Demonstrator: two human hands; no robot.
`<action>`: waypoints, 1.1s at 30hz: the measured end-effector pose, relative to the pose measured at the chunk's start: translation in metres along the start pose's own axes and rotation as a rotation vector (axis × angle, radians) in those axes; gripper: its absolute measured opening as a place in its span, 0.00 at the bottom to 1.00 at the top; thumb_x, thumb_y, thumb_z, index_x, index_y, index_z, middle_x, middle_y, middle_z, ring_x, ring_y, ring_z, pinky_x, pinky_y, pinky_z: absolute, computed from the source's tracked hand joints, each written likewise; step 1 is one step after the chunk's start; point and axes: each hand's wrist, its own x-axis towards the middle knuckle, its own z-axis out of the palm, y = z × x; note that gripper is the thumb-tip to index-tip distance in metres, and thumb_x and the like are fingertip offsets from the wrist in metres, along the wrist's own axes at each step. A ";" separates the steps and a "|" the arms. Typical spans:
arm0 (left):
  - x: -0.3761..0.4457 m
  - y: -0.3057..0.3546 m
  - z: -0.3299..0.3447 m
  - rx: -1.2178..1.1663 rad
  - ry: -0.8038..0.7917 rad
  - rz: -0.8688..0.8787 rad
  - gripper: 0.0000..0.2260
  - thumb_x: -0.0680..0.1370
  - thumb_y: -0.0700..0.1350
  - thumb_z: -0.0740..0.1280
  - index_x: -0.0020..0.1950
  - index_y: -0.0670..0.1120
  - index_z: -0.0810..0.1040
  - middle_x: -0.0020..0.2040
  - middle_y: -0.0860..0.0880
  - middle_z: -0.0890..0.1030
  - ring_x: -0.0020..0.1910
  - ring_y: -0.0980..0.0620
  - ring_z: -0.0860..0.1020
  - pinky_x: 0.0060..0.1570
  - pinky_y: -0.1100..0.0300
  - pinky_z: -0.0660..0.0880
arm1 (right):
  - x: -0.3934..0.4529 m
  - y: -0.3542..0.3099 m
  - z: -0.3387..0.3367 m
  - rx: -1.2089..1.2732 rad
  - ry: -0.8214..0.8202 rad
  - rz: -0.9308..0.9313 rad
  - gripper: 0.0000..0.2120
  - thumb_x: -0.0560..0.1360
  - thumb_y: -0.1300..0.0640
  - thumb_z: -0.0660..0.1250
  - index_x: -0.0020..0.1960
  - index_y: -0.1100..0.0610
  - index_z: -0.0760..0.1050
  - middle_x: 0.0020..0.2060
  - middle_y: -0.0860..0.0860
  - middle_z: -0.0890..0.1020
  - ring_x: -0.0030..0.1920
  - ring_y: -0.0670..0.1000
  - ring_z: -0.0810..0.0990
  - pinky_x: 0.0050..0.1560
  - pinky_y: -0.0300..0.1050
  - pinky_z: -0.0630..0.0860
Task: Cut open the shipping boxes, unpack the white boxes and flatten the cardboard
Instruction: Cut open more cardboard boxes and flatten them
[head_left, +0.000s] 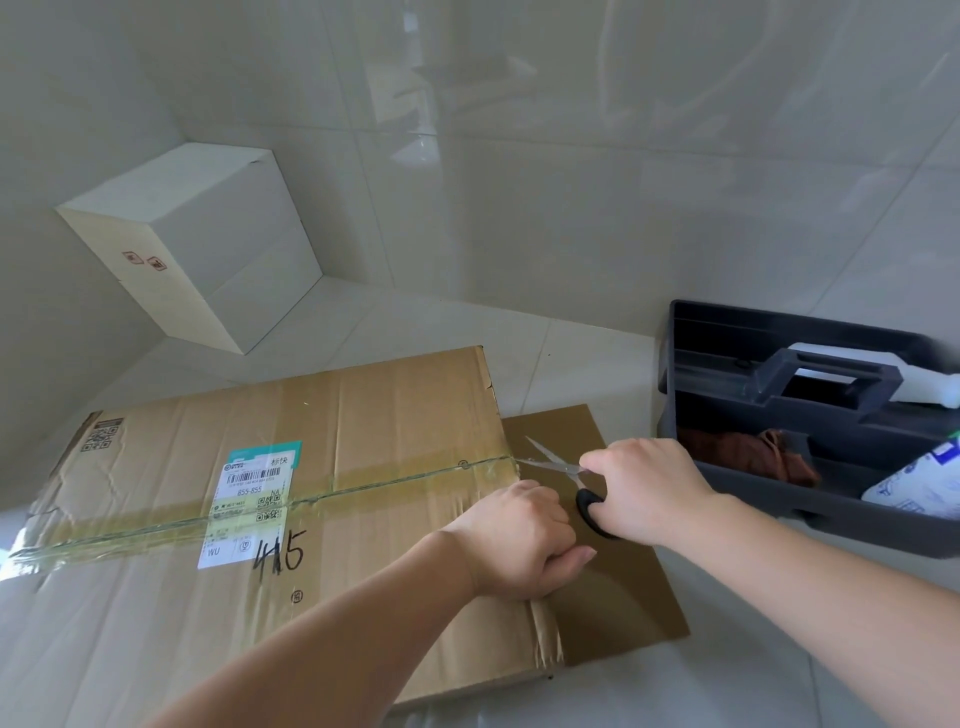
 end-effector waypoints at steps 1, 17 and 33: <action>0.000 0.001 0.000 0.004 -0.002 0.004 0.18 0.78 0.44 0.65 0.28 0.41 0.74 0.26 0.47 0.74 0.30 0.47 0.67 0.38 0.55 0.71 | 0.000 0.001 0.001 -0.006 0.006 -0.011 0.22 0.67 0.38 0.56 0.49 0.50 0.79 0.35 0.48 0.80 0.37 0.52 0.79 0.31 0.41 0.68; -0.002 0.007 -0.001 0.040 -0.037 0.053 0.19 0.77 0.44 0.66 0.26 0.40 0.75 0.25 0.46 0.73 0.28 0.45 0.70 0.38 0.56 0.72 | 0.008 -0.022 -0.013 0.012 -0.192 -0.010 0.06 0.72 0.57 0.60 0.40 0.58 0.74 0.31 0.52 0.72 0.34 0.57 0.73 0.29 0.44 0.61; -0.008 0.020 -0.016 0.061 -0.054 0.061 0.20 0.78 0.45 0.66 0.26 0.40 0.75 0.26 0.45 0.76 0.30 0.43 0.71 0.37 0.55 0.74 | 0.011 0.019 -0.045 0.883 -0.607 0.218 0.11 0.64 0.48 0.75 0.40 0.55 0.83 0.26 0.49 0.75 0.26 0.47 0.70 0.26 0.37 0.62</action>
